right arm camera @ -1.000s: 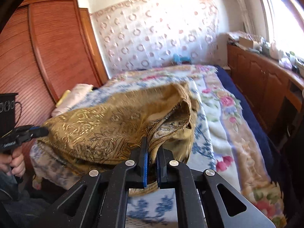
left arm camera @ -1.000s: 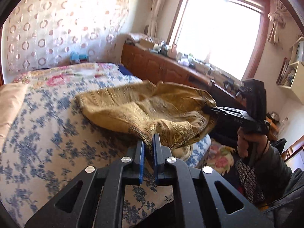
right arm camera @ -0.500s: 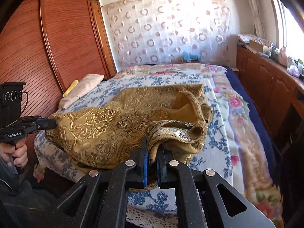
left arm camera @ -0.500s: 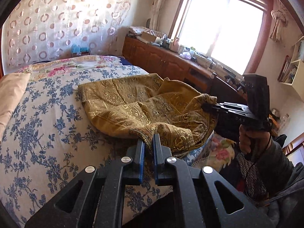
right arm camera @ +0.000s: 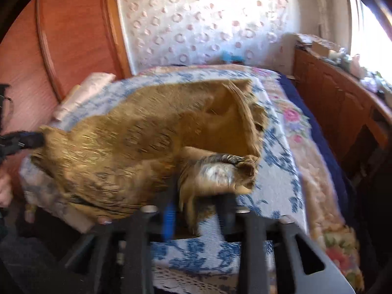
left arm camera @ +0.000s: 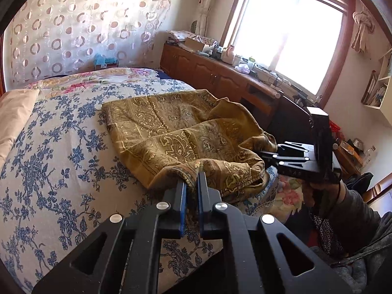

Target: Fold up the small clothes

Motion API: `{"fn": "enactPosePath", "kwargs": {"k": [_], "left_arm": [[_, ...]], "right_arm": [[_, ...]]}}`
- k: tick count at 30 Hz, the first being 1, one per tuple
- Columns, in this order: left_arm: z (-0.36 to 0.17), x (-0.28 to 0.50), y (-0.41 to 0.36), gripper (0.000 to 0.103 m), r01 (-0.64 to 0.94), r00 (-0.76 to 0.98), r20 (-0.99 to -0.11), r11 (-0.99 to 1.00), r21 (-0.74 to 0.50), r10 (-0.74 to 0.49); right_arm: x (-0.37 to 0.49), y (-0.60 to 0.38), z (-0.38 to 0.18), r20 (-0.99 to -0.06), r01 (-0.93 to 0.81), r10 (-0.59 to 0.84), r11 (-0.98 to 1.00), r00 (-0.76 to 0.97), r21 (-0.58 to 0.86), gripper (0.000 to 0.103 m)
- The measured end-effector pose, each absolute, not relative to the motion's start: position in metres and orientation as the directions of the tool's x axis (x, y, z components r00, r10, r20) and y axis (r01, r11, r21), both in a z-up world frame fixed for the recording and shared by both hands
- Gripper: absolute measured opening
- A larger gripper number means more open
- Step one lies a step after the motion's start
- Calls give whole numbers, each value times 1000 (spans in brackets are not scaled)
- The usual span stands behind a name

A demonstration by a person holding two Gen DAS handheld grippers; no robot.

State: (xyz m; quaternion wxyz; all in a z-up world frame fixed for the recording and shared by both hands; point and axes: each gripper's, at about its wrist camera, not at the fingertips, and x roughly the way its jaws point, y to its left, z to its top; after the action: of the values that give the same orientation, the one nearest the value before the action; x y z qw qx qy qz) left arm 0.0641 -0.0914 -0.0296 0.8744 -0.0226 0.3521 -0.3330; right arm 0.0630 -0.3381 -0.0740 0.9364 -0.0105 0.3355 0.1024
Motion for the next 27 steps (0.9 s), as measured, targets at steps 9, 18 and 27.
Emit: {"fn": "enactPosePath", "kwargs": {"k": [9,18,27], "left_arm": [[-34,59,-94,8,563,529,-604,779,-277,-597],[-33,62,-95,8,572,515,-589,762,-303,-622],[19,121,-94,8,575,577,-507,759,-306,-641]], "right_arm": [[65,-325,-85,-678,-105,104,994,728,40,66],[65,-316,-81,-675,-212,214,973,706,87,18],[86,-361,-3,-518,-327,419,907,746,264,8]]}}
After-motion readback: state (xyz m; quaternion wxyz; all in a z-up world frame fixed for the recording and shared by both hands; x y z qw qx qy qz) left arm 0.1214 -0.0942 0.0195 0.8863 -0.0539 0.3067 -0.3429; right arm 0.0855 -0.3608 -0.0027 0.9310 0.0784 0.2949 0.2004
